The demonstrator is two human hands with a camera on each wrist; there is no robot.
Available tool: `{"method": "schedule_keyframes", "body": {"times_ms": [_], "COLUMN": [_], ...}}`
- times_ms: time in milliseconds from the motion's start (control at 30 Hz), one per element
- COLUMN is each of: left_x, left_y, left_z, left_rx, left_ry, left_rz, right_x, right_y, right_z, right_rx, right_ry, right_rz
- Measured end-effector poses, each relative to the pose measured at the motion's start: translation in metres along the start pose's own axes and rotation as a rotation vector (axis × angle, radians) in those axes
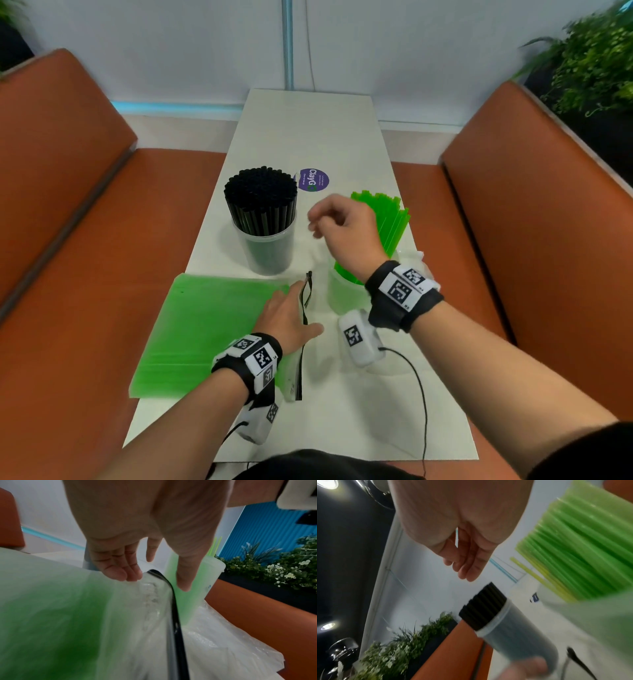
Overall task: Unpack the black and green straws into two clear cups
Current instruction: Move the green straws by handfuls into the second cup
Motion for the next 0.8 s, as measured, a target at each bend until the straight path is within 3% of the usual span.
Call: {"method": "schedule_keyframes", "body": {"times_ms": [167,333,467,600,700,800], "left_x": [0.005,0.007,0.001,-0.005,-0.007,-0.01], "left_y": [-0.001,-0.004,-0.005,-0.007,-0.006,-0.008], "left_z": [-0.011,-0.038,-0.053,-0.056,-0.059,-0.062], "left_rx": [-0.061,-0.122,-0.157,-0.134,-0.126,-0.106], "left_ry": [-0.143,-0.268,-0.337,-0.427,-0.468,-0.482], "left_rz": [-0.01,-0.006,0.054,0.068,0.096,0.105], "right_x": [-0.034,-0.074,-0.086,-0.086,-0.074,-0.061], "right_y": [-0.036,-0.058,-0.068,-0.068,-0.067,-0.074], "right_z": [0.04,0.07,0.093,0.111,0.123,0.128], "right_rx": [0.202,0.286,0.413,0.461,0.576,0.592], "right_ry": [-0.075,-0.018,-0.001,-0.133,-0.242,-0.168], "right_rz": [0.203,0.429,0.416,0.339,0.234,0.169]}}
Point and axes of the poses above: each hand's wrist, its own y-axis towards the middle knuckle, its own z-axis out of the palm, x = y × z, the point moved 3 cm from there along y, towards the middle knuckle, and after that the axes turned 13 degrees about -y, right-handed, at the moved point
